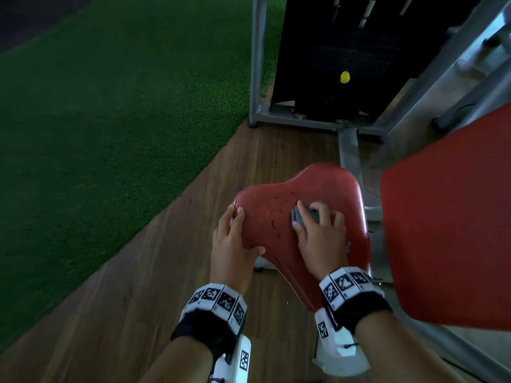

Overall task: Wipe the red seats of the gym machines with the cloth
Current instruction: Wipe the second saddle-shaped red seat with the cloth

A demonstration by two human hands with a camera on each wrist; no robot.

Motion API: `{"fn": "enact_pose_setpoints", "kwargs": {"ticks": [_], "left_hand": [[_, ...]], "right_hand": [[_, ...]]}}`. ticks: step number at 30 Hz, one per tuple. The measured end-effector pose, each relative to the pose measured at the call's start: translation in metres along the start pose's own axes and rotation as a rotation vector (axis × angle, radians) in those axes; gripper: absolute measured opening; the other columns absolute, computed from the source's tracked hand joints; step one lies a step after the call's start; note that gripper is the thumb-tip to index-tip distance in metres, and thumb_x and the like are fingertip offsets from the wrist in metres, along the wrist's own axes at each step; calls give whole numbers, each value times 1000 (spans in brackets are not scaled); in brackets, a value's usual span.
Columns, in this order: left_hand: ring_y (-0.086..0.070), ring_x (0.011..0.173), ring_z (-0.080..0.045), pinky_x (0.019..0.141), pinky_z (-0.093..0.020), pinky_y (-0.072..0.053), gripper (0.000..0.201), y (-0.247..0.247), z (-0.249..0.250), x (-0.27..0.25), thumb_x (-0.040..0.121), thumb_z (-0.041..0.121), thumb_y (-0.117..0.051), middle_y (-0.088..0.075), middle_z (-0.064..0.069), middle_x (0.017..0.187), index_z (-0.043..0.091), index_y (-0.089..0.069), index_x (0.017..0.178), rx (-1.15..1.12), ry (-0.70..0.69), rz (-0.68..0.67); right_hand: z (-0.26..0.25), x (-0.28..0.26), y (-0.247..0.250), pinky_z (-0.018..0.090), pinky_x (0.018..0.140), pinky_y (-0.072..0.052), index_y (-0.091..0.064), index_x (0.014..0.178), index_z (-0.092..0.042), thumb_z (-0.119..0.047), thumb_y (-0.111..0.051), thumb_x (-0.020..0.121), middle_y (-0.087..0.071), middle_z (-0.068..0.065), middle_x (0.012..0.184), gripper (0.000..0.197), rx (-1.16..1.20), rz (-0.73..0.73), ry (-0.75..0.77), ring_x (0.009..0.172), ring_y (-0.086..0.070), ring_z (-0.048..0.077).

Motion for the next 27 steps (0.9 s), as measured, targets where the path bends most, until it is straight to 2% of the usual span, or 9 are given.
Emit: {"fn": "enact_pose_setpoints", "kwargs": {"ticks": [3,6,8,11,13,19,22,24,27], "left_hand": [[-26,138,-14,108,-25,-29,97,0,0,0,72,17,-83,-22,9,157,25,-29,152,-13,7,-6],[-26,139,-15,107,-25,-28,97,1,1,-1,72,17,-83,-23,7,157,25,-29,152,-7,-6,-2],[-25,139,-14,106,-24,-26,97,0,0,-1,73,17,-83,-22,8,157,25,-28,152,-1,-9,-5],[-22,139,-11,106,-21,-23,96,-1,-1,-1,74,18,-82,-20,11,158,27,-26,153,-8,1,-11],[-21,140,-10,106,-20,-22,96,-1,0,-1,75,18,-82,-19,12,158,27,-26,153,0,-1,-5],[-21,140,-10,107,-19,-21,95,-1,-1,-2,75,16,-81,-19,11,158,25,-27,152,-14,-7,9],[-21,140,-12,109,-22,-26,96,1,-1,-2,75,15,-81,-19,9,158,25,-27,152,-18,-15,7],[-21,140,-13,108,-21,-25,95,0,-1,-3,75,15,-81,-19,9,159,24,-27,152,-9,-19,11],[-21,140,-13,108,-21,-25,95,2,0,-3,76,16,-81,-19,9,158,24,-27,153,-12,-20,3]], "right_hand": [[-5,-19,4,38,94,-44,-45,143,-23,-43,-40,98,-46,-5,138,50,-12,-11,25,114,-41,24],[-11,-45,6,36,107,-37,-44,143,-18,-43,-26,100,-44,-3,147,53,6,-37,97,124,-39,22],[-13,-44,3,39,105,-40,-47,142,-16,-41,-28,100,-44,-1,147,52,-38,-35,110,123,-41,25],[-14,-21,-1,44,96,-46,-45,142,-18,-39,-32,101,-42,-4,148,48,-73,-56,21,124,-41,28],[-14,-1,-5,46,96,-45,-43,143,-21,-40,-33,100,-39,-6,150,48,-65,-86,-18,128,-39,28],[-16,23,-5,47,103,-39,-36,147,-24,-39,-33,100,-30,-8,155,49,-37,-142,-43,135,-31,26],[-17,25,-6,49,112,-30,-30,150,-23,-37,-32,102,-22,-8,158,50,35,-185,-26,146,-15,25],[-18,32,-9,48,116,-23,-27,151,-22,-35,-31,103,-18,-8,160,50,81,-215,-7,148,-6,23],[-19,40,-13,48,117,-21,-31,150,-22,-34,-34,102,-22,-8,159,50,113,-214,50,148,-8,22]]}}
Point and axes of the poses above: each hand's wrist, its own x-axis towards the middle knuckle, its own y-axis out of the back of the hand, z = x × y, the point moved 6 cm from there along x, towards the middle knuckle
